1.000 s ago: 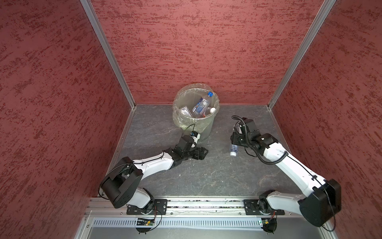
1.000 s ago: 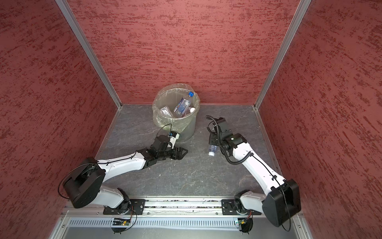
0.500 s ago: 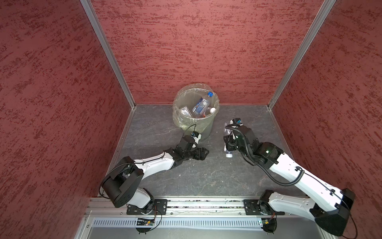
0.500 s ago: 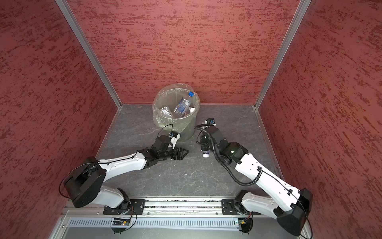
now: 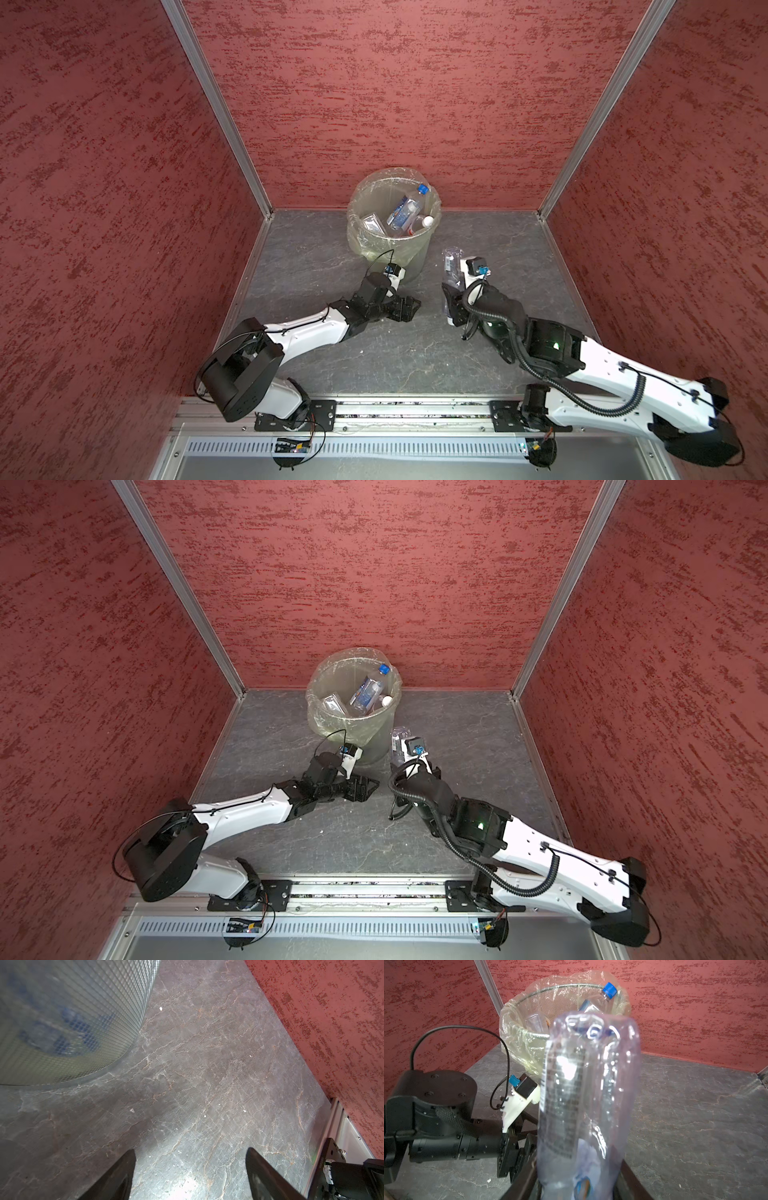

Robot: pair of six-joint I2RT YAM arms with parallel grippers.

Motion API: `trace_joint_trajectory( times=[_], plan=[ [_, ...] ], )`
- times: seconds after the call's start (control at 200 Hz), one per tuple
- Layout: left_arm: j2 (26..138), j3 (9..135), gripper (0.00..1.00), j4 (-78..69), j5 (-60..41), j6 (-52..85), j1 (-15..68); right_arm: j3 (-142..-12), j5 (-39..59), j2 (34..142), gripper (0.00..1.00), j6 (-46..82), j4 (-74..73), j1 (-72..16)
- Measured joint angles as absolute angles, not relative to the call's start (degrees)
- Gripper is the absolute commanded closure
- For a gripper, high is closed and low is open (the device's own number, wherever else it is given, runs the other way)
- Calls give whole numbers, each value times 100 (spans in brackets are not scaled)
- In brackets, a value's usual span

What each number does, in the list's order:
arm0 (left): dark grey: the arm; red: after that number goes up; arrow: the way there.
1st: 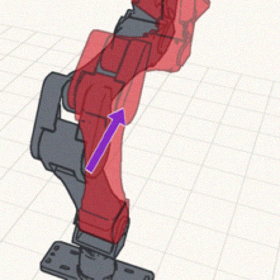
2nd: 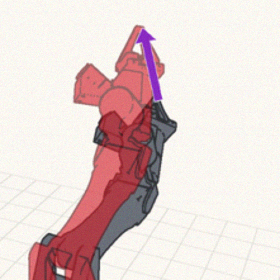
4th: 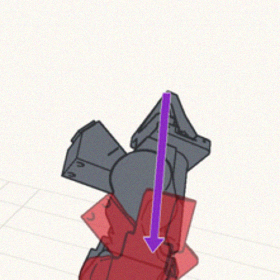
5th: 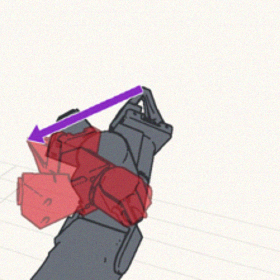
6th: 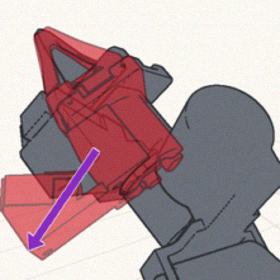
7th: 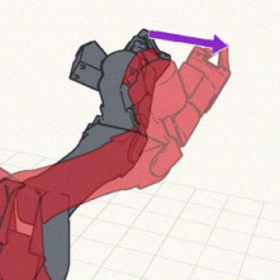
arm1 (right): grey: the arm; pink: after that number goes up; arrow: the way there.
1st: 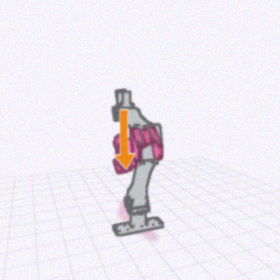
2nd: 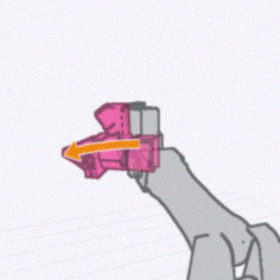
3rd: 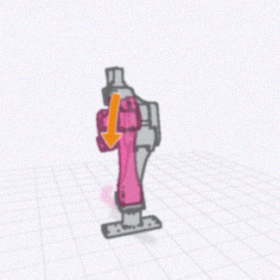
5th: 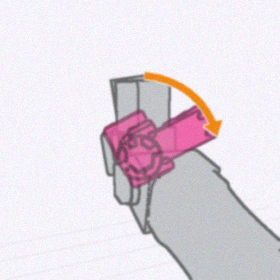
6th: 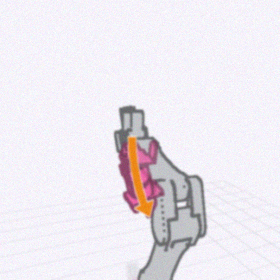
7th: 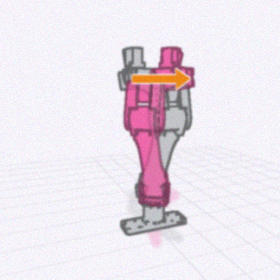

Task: Throw the plastic bottles in the bin
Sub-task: 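Lift the purple-tinted bottle upright with the right gripper, then carry the bottle over the bin and open the right gripper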

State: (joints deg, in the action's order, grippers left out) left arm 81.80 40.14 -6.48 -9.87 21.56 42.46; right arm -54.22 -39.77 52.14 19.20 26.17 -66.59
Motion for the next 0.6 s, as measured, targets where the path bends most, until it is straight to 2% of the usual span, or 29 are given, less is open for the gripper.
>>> trace_joint_trajectory(
  times=[0.245, 0.461, 0.601],
  plan=[
    [7795, 3721, 16, -600, -980, 2161, 4309, -4856, -4917, 4849, 52, 1247, 1428, -7673],
    [7500, 3454, 16, -447, -980, 2097, 4342, -5074, -5389, 5286, 49, 574, 539, -7703],
    [7489, 3380, 16, -471, -998, 2075, 4329, -6075, -5400, 6031, 49, 178, 425, -7406]
  ],
)
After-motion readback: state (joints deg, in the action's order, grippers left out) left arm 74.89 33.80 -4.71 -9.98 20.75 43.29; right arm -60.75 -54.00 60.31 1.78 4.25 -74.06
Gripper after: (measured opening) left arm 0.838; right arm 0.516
